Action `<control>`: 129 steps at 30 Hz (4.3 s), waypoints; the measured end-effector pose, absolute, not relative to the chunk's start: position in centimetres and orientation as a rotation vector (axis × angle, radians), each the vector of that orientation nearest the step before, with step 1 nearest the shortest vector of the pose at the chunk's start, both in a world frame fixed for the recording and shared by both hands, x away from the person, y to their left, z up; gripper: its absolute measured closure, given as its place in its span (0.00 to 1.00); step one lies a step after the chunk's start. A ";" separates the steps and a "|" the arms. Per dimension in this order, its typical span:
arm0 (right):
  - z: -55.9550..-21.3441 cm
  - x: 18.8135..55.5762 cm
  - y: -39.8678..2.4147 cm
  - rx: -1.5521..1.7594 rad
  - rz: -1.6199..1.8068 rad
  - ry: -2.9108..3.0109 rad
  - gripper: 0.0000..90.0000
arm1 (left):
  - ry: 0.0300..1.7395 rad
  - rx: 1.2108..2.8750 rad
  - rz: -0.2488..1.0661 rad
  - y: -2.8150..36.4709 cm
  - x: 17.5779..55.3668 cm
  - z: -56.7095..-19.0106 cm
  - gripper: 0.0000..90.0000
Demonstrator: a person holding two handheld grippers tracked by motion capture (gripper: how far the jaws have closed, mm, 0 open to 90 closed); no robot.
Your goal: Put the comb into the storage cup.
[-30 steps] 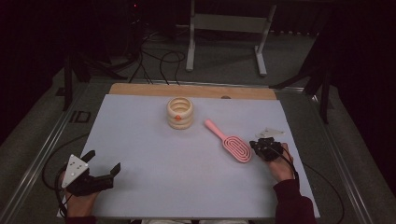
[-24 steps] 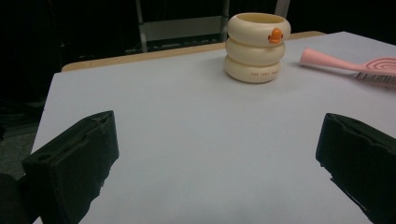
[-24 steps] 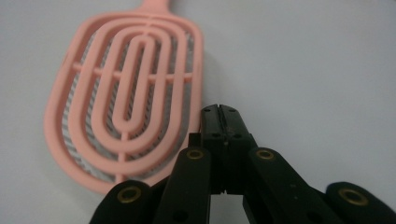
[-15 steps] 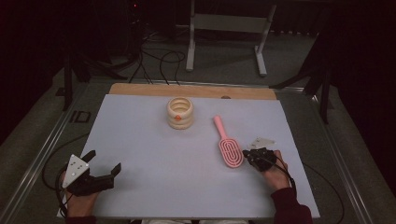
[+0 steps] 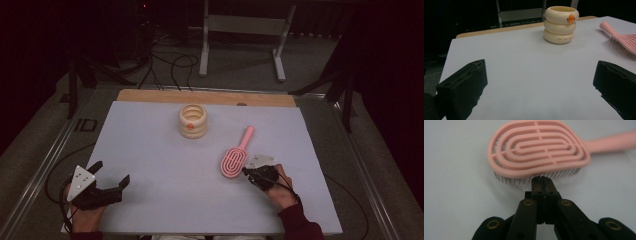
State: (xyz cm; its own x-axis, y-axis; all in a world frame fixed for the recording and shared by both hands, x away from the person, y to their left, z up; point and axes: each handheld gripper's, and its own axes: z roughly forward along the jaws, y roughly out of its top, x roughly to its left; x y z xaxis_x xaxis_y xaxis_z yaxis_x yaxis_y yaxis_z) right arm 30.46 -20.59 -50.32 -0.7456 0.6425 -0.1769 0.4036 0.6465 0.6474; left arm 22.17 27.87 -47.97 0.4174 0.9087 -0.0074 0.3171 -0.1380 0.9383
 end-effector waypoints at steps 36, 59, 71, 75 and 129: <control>-50.7 36.0 -15.0 0.947 0.892 2.411 1.00 | 1.084 1.675 0.747 28.1 22.2 -48.0 0.00; -50.3 37.7 -15.6 1.050 0.910 2.364 0.98 | 1.086 1.677 0.744 28.1 22.2 -48.0 0.00; -49.0 36.4 -15.9 1.002 1.045 2.347 0.87 | 1.086 1.677 0.743 28.1 22.2 -48.0 0.00; -47.9 35.6 -16.9 0.987 1.102 2.314 0.78 | 1.086 1.673 0.742 28.1 22.2 -48.0 0.00; -45.6 25.4 -29.5 1.166 1.360 1.990 0.11 | 1.084 1.662 0.719 28.1 22.2 -48.2 0.00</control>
State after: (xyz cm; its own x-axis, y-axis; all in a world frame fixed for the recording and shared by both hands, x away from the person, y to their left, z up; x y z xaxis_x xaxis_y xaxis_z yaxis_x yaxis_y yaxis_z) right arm 25.41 -29.54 -45.57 -0.5355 0.8401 0.0862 0.3857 0.1524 0.9100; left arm 22.20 28.14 -48.24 0.4248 0.9046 -0.0346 0.3202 -0.1144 0.9404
